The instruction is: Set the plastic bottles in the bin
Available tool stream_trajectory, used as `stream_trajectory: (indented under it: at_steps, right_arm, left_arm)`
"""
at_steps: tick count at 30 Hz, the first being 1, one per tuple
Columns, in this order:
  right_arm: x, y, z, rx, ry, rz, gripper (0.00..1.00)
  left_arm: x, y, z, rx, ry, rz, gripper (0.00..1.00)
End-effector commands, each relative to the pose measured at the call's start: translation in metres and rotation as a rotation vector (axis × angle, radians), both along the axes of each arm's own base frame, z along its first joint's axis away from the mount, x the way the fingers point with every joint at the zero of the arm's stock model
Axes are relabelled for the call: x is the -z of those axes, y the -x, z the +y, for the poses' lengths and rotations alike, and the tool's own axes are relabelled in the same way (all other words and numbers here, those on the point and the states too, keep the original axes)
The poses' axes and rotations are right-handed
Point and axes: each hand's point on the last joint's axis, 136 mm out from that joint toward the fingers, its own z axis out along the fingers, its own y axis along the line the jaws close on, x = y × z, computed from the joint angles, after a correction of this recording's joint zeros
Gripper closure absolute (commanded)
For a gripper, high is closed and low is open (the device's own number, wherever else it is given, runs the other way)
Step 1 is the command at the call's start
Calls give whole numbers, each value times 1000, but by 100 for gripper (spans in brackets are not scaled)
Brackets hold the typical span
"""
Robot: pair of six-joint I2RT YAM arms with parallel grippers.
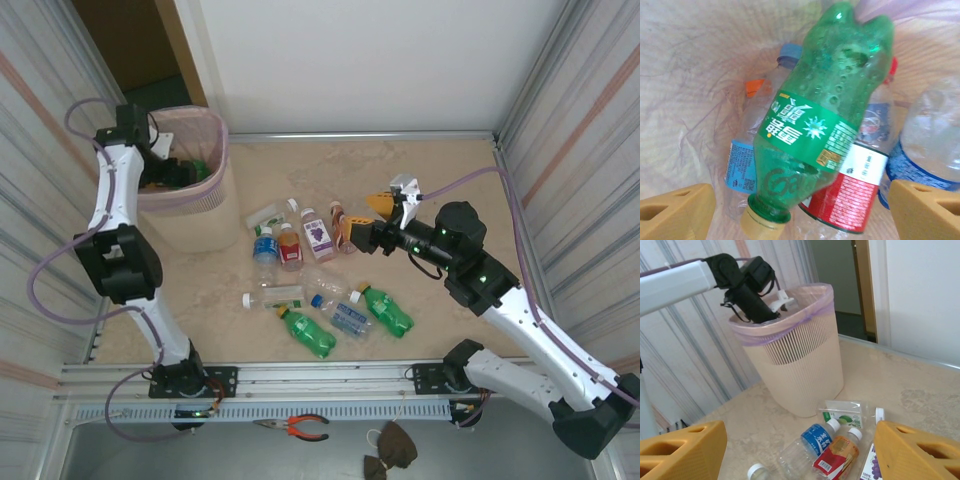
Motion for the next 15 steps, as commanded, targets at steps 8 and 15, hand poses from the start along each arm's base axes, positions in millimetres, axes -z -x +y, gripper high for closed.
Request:
stream_trajectory:
  at_steps: [8, 15]
  right_arm:
    - [0, -1, -5, 35, 21, 27, 24]
    - [34, -10, -15, 104, 183, 147, 23]
  left_arm:
    - [-78, 8, -24, 35, 104, -223, 11]
    - [-124, 21, -55, 105, 241, -386, 12]
